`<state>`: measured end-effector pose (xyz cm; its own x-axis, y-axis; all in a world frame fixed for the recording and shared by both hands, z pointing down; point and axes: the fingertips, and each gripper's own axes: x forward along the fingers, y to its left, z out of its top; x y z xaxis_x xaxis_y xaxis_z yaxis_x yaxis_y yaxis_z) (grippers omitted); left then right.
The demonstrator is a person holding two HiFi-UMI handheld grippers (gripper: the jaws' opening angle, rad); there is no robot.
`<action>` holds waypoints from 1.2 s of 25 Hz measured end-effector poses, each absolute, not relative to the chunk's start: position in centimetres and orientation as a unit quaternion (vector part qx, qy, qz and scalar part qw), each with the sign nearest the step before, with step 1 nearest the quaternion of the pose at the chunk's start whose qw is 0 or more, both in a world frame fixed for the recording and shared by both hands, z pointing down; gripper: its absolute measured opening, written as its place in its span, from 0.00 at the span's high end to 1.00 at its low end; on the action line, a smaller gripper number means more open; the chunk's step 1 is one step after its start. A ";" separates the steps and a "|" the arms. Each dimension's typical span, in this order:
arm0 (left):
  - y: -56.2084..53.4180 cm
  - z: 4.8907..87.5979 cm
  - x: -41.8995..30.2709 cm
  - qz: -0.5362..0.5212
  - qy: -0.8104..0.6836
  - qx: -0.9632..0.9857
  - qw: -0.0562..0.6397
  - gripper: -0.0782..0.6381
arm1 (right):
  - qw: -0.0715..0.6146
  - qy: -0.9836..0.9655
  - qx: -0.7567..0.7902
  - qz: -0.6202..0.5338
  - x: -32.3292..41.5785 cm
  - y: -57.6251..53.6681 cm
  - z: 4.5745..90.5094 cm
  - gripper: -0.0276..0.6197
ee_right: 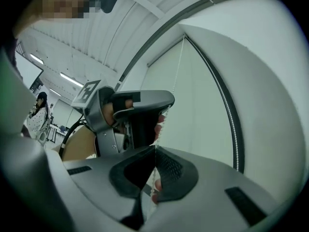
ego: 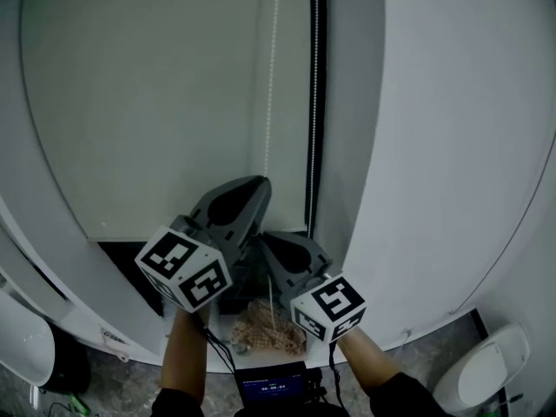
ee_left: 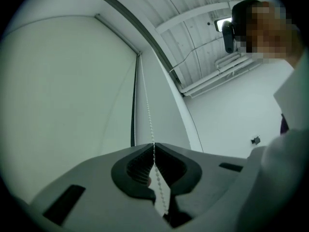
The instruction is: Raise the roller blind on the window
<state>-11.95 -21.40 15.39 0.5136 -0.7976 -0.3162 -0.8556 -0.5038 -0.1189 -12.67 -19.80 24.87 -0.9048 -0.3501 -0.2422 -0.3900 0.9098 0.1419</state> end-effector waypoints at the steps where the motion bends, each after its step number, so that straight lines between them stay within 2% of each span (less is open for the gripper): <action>1: -21.9 16.1 -12.2 0.115 0.479 -0.862 0.121 0.88 | 0.100 0.973 -0.188 0.088 -12.7 -20.3 25.6 0.93; 4: -22.8 17.9 -12.9 0.125 0.487 -0.857 0.111 0.88 | 0.095 0.977 -0.180 0.059 -12.1 -21.7 27.2 0.93; 6: -22.6 18.2 -13.4 0.126 0.495 -0.852 0.115 0.88 | 0.121 0.977 -0.174 0.031 -11.0 -22.1 26.4 0.93; 10: -21.4 18.6 -13.0 0.109 0.495 -0.852 0.130 0.88 | 0.190 0.969 -0.157 0.023 -9.6 -21.3 20.4 0.93; 14: -20.5 20.7 -11.9 0.098 0.491 -0.858 0.116 0.88 | 0.211 0.967 -0.136 0.047 -10.0 -20.4 14.8 0.90; 21: -19.6 25.8 -11.5 0.092 0.489 -0.864 0.077 0.88 | 0.183 0.968 -0.159 0.068 -10.8 -20.5 14.7 0.92; 26: -19.4 29.5 -12.6 0.064 0.478 -0.875 0.041 0.88 | 0.147 0.970 -0.176 0.080 -12.6 -21.1 19.6 0.93; 30: -18.8 27.5 -14.5 0.100 0.478 -0.871 0.043 0.88 | 0.101 0.979 -0.166 0.056 -13.9 -21.9 24.6 0.93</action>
<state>-14.53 -18.83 27.52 0.5227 -0.8250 -0.2147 -0.8422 -0.5388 0.0199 -13.86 -21.85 24.60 -0.9242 -0.3143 -0.2169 -0.3369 0.9385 0.0752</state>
